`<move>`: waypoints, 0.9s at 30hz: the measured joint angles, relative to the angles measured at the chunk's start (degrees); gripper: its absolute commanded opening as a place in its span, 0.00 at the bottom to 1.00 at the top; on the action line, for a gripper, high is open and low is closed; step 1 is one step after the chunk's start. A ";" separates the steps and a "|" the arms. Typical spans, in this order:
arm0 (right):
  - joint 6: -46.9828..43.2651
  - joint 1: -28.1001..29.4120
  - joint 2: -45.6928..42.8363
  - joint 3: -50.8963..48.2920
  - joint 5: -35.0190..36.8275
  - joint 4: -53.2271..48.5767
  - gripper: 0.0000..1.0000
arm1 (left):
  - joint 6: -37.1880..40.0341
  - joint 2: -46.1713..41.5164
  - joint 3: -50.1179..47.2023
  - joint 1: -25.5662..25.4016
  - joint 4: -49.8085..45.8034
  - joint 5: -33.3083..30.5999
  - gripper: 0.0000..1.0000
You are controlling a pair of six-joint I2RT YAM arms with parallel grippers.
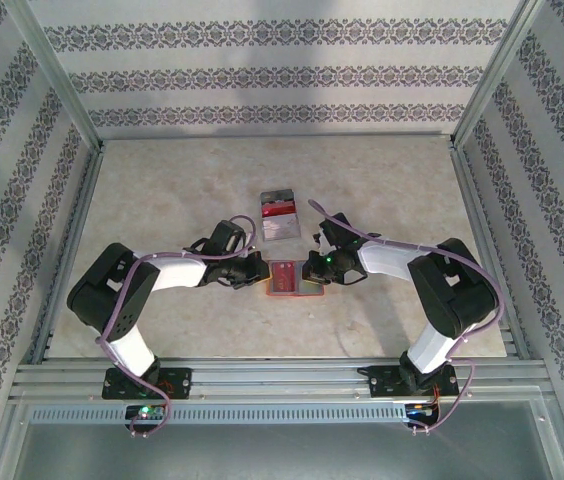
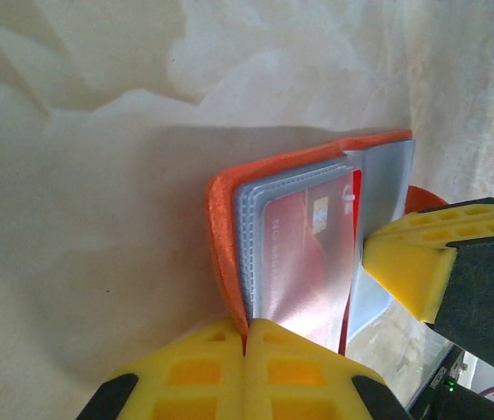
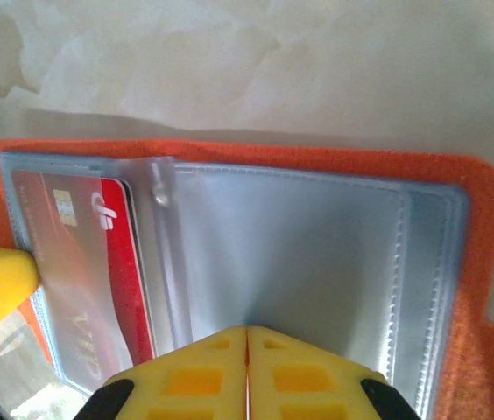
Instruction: Take the credit cards out of the card holder
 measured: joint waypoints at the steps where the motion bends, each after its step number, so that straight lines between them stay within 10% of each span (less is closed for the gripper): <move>1: -0.07 0.00 0.02 -0.11 -0.13 0.20 0.08 | 0.00 0.15 0.00 0.00 0.00 -0.02 0.00; 27: -4.09 -5.14 -6.82 -1.95 -2.62 -3.34 0.16 | 0.00 1.62 0.26 0.07 -0.44 0.20 0.00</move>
